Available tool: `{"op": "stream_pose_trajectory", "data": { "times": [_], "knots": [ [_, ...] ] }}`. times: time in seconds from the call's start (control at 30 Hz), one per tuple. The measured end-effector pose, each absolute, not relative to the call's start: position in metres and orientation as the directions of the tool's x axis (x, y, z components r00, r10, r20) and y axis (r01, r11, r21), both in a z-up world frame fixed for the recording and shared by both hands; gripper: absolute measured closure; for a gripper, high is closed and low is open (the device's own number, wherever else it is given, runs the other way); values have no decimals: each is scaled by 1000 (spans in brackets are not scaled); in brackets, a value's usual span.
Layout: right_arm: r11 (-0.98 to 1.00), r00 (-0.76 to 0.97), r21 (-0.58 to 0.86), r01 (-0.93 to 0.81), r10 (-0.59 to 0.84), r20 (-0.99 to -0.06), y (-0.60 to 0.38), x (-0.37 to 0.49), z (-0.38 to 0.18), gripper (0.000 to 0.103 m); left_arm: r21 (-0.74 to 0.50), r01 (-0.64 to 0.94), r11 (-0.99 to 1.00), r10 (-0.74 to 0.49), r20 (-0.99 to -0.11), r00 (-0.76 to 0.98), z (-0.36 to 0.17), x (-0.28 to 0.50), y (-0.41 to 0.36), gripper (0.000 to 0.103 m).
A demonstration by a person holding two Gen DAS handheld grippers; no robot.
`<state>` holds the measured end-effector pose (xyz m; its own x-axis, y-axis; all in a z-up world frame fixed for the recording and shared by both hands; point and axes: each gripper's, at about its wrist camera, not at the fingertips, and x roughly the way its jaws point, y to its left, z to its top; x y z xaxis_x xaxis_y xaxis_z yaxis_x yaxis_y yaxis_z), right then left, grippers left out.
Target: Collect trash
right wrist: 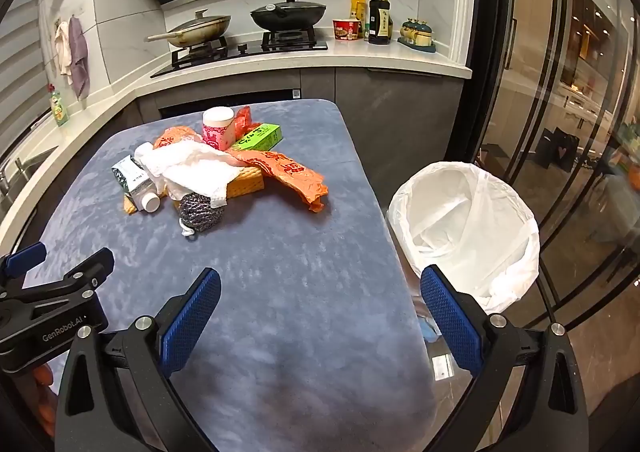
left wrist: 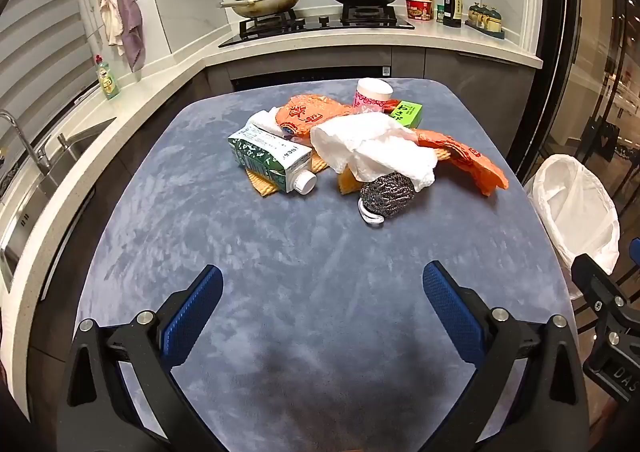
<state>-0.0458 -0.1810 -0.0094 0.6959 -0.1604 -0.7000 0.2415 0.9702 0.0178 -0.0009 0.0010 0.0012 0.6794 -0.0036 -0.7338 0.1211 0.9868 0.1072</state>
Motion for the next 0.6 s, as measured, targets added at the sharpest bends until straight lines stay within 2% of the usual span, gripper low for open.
{"op": "stream_pose_trajectory", "data": {
  "times": [0.6],
  "knots": [
    [970, 699, 20, 243, -160, -697, -182, -46, -10, 7, 111, 133, 985, -8, -738, 675, 1, -1, -5, 7]
  ]
}}
